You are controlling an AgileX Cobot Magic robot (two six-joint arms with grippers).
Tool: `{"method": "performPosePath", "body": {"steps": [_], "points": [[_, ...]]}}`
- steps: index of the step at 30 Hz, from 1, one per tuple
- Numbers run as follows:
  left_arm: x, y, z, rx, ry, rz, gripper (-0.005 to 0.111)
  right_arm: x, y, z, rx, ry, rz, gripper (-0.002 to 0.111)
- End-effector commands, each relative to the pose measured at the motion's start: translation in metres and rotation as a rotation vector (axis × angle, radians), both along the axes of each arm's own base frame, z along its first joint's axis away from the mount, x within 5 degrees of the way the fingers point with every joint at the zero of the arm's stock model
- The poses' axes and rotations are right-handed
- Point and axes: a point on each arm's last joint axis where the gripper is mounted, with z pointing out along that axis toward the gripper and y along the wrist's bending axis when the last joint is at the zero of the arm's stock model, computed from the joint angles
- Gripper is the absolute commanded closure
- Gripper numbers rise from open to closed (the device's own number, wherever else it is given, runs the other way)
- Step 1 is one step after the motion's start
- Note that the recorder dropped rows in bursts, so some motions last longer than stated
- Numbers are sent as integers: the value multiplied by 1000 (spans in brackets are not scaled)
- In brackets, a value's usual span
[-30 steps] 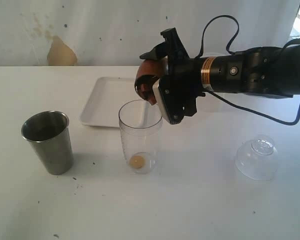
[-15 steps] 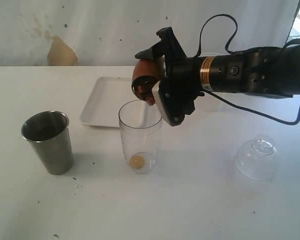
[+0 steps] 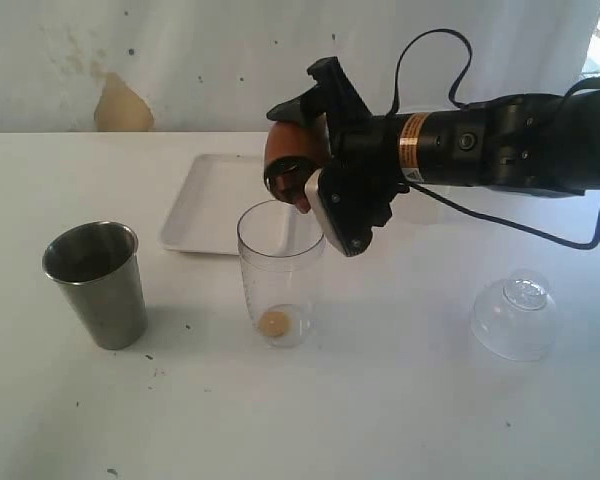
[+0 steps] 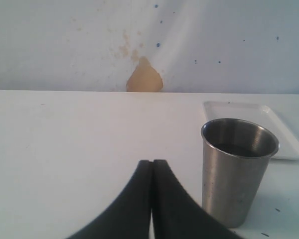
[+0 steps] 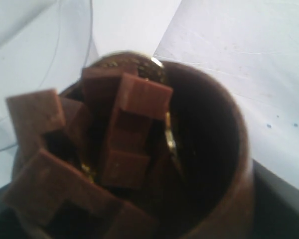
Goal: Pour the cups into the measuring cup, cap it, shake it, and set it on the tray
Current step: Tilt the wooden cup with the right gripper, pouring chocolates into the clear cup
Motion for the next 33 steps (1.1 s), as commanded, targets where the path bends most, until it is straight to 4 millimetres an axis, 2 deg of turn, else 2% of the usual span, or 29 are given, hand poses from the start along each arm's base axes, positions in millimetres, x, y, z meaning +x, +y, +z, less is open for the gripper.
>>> {"method": "performPosePath", "body": {"steps": [1, 5, 10, 15, 27, 33], "points": [[0, 0, 0, 2, -14, -1, 107, -1, 5, 9, 40, -20, 7, 108], [0, 0, 0, 2, -14, -1, 107, -3, 13, 12, 104, -3, -12, 108], [0, 0, 0, 2, -14, -1, 107, -1, 13, 14, 100, -8, -17, 108], [0, 0, 0, 2, -14, -1, 107, 1, 9, 10, 22, -23, -45, 108], [0, 0, 0, 2, -14, -1, 107, -1, 11, 12, -21, -91, 7, 108], [0, 0, 0, 2, -14, -1, 107, 0, 11, 12, -118, -179, 46, 108]]}}
